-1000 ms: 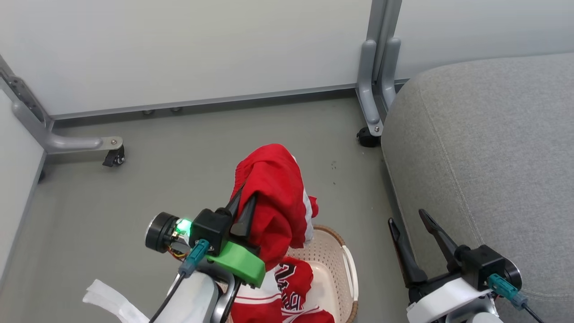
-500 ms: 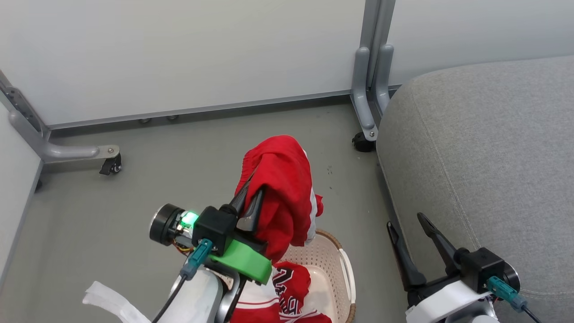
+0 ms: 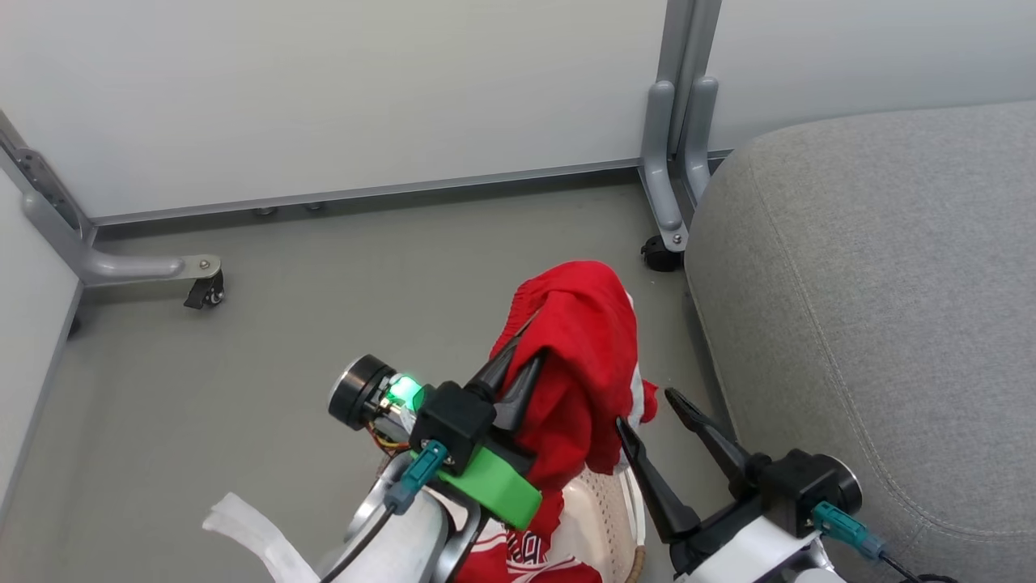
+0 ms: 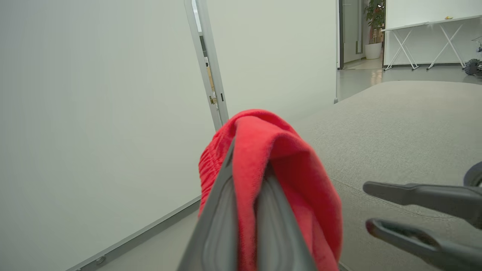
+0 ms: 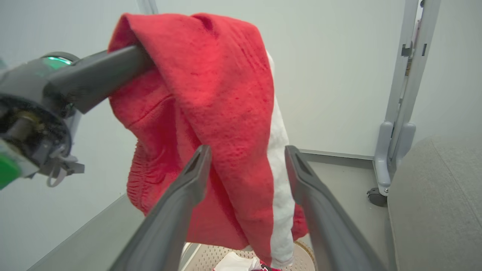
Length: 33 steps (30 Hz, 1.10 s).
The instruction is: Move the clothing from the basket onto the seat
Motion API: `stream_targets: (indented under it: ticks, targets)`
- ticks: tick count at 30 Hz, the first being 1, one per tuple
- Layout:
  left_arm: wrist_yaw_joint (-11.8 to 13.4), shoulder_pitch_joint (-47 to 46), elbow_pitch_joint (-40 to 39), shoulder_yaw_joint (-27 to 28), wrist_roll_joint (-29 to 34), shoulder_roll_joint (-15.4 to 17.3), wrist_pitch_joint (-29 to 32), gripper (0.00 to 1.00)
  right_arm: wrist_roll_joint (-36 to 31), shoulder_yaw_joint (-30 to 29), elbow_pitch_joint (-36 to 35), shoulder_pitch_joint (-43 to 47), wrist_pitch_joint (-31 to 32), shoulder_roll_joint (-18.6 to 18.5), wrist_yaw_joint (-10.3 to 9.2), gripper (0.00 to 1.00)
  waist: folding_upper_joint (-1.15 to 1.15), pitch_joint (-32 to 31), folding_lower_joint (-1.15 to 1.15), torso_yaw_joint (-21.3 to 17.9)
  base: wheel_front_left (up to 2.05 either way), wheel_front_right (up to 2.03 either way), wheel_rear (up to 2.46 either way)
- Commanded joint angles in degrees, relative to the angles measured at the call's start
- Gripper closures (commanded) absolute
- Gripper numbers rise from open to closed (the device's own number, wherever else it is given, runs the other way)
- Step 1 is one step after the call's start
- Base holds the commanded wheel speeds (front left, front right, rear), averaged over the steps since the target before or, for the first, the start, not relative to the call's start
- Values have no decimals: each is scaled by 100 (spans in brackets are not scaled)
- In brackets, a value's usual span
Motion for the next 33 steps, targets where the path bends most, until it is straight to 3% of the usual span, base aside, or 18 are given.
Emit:
stream_targets:
  ticks: [1,14,15,16,26,28,30,31,32,33]
  targets:
    - [-8,-116,-36,-81,-66,-2,-3,100,29,68,30,-95,-20,-43,0,0,0,5,0,7,0,0,0]
    - [208,-343,10,-882,-424,-5,-3,100,19,20,243,-265,-20,75,0,0,0,5,0,36,0,0,0]
    - [214,-353,45,-890,-438,-4,-3,100,17,-11,240,-254,-20,80,0,57,0,7,0,37,0,0,0]
    - [231,-368,128,-914,-420,-5,-3,100,106,-28,247,-218,-20,103,0,100,0,10,0,39,0,0,0]
    - [-37,-319,557,-963,-545,108,-3,98,450,-146,251,-247,-20,64,0,100,0,100,0,28,0,0,0]
    - [-93,-284,568,-962,-584,117,-3,73,468,-164,254,-273,-20,56,0,100,0,125,0,24,0,0,0]
    - [-129,-255,584,-973,-581,146,-3,62,482,-180,259,-292,-20,45,0,100,0,145,0,22,0,0,0]
    - [-146,-244,580,-977,-569,158,-3,53,483,-187,261,-300,-20,44,0,100,0,152,0,22,0,0,0]
    - [-155,-227,569,-975,-567,165,-3,21,482,-197,264,-305,-20,43,0,100,0,163,0,23,0,0,0]
    - [-161,-205,564,-955,-594,165,-3,0,480,-207,270,-306,-20,42,0,100,0,171,0,26,0,0,0]
